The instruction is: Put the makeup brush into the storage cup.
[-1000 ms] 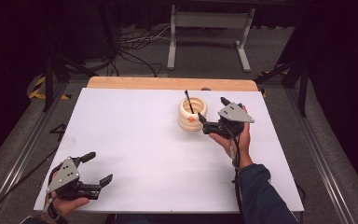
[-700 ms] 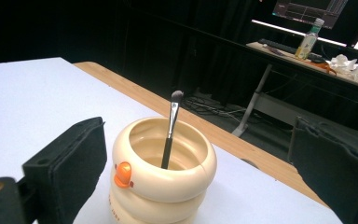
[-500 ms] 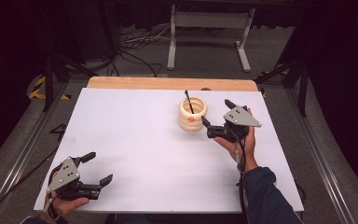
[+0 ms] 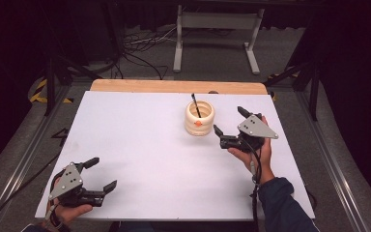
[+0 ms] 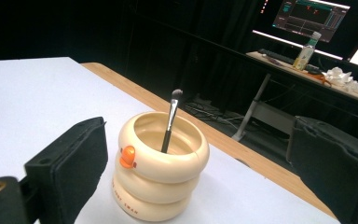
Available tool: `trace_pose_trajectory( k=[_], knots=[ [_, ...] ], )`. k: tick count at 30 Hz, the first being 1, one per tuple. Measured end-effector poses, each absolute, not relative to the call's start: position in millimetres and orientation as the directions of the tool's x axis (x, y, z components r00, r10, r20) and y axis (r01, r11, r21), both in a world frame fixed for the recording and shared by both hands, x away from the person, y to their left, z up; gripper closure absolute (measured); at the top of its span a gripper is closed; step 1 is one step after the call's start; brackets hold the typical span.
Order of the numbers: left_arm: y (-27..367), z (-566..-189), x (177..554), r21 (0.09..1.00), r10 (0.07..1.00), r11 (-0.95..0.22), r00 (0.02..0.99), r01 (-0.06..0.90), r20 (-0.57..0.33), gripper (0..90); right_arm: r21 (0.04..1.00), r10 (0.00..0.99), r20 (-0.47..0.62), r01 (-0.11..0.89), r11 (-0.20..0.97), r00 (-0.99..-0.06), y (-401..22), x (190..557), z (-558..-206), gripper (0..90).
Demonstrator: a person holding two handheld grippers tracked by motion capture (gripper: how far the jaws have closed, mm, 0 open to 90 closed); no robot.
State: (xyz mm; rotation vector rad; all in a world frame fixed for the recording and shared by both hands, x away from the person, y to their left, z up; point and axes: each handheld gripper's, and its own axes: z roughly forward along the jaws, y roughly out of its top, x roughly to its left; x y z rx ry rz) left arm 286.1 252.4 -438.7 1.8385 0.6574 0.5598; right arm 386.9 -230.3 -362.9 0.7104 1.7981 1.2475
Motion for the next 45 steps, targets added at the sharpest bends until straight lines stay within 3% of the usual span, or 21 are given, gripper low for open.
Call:
trace_pose_trajectory(
  k=[45],
  knots=[
    [252,-438,286,0.938,0.669,-0.302,0.739,0.17,0.082,6.8,0.911,0.775,-0.353,-0.001,0.413,-0.524,-272,338,-381,6.6]
  ],
)
